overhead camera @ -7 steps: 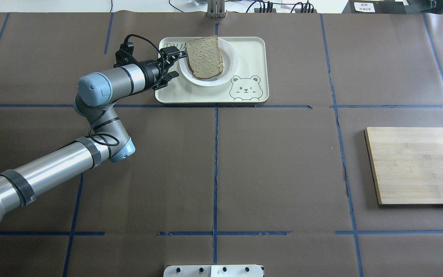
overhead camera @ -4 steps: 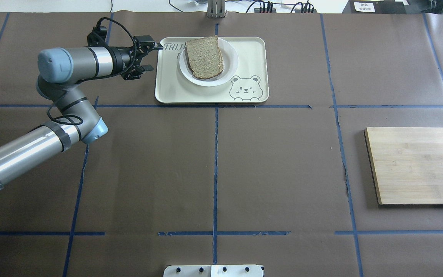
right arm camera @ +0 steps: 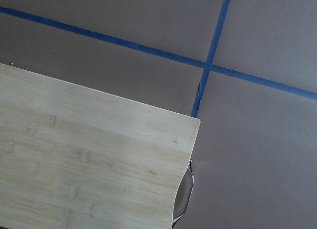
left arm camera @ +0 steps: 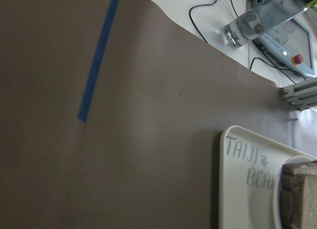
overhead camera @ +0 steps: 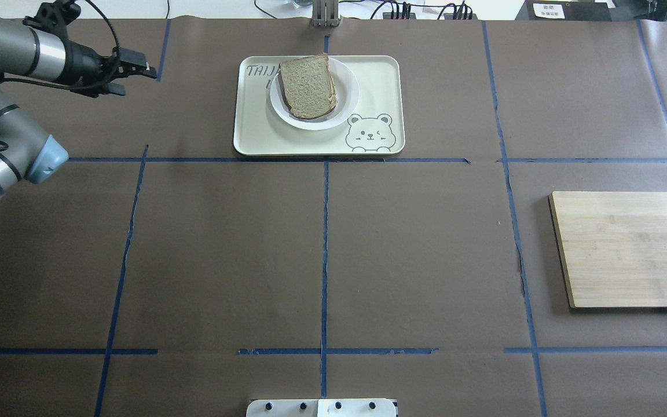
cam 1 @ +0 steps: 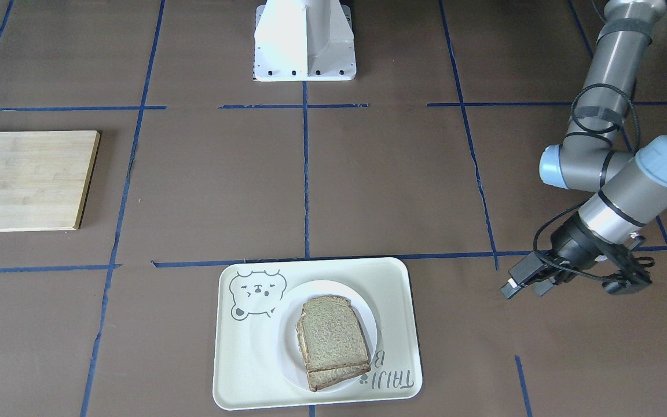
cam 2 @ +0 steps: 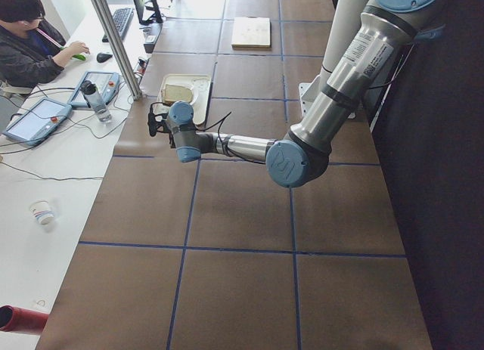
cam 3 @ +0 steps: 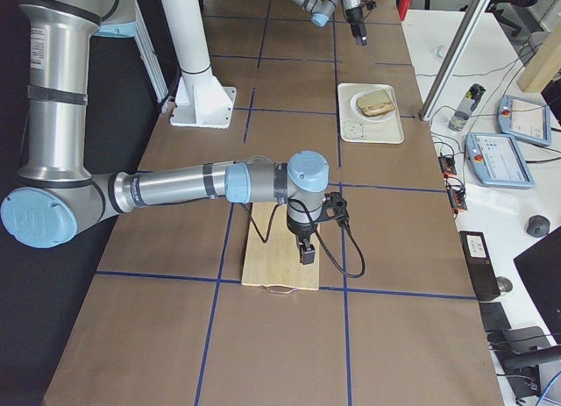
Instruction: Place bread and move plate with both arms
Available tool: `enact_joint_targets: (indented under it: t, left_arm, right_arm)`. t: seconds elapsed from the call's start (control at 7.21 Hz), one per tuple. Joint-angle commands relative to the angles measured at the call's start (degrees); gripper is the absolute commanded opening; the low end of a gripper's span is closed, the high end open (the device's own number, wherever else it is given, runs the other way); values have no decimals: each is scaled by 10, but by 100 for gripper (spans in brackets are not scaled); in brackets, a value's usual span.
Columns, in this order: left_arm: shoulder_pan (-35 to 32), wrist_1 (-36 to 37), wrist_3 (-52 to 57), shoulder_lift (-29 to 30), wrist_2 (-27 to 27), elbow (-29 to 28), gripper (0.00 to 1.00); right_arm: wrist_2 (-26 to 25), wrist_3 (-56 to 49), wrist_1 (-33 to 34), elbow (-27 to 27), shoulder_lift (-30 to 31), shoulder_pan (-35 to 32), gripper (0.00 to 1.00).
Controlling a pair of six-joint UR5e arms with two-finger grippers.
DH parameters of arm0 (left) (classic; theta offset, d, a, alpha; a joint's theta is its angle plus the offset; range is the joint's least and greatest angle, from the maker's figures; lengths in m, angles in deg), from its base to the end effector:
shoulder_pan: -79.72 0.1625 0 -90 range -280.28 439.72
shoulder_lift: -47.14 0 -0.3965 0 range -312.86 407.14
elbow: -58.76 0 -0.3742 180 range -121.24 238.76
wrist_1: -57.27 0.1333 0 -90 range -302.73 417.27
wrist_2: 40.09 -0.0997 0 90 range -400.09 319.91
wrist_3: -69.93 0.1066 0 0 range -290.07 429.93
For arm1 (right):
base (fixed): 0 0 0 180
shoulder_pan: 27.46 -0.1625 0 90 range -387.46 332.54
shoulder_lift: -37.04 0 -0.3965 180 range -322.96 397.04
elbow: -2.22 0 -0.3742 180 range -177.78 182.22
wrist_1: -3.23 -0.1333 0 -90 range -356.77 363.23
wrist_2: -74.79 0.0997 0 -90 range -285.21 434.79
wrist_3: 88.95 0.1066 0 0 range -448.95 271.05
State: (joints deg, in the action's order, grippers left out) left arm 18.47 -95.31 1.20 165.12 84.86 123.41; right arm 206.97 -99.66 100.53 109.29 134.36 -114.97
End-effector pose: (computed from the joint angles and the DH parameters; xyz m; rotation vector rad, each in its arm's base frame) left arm 0.2642 -0.6318 0.4416 0.3179 1.1821 -0.2620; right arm 0.0434 -0.4235 0.5671 0.0937 -0.7330 -0.2356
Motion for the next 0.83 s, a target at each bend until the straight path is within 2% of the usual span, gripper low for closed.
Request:
enact_joint_targets:
  t: [0.0, 0.14, 0.42, 0.55, 0.69]
  left_arm:
    - [-63, 135, 285, -80, 24, 56, 99]
    - [-96, 211, 419, -114, 24, 94, 100]
    - [-168, 380, 614, -192, 24, 211, 100]
    - [-200, 442, 669, -236, 23, 268, 100]
    - [-214, 499, 671, -272, 24, 305, 100]
  right_arm:
    - [2, 4, 0, -11, 5, -6, 100]
    - [2, 4, 0, -11, 4, -6, 100]
    - [2, 4, 0, -11, 4, -6, 100]
    - [2, 4, 0, -12, 4, -6, 100]
    - [2, 4, 0, -14, 3, -6, 100]
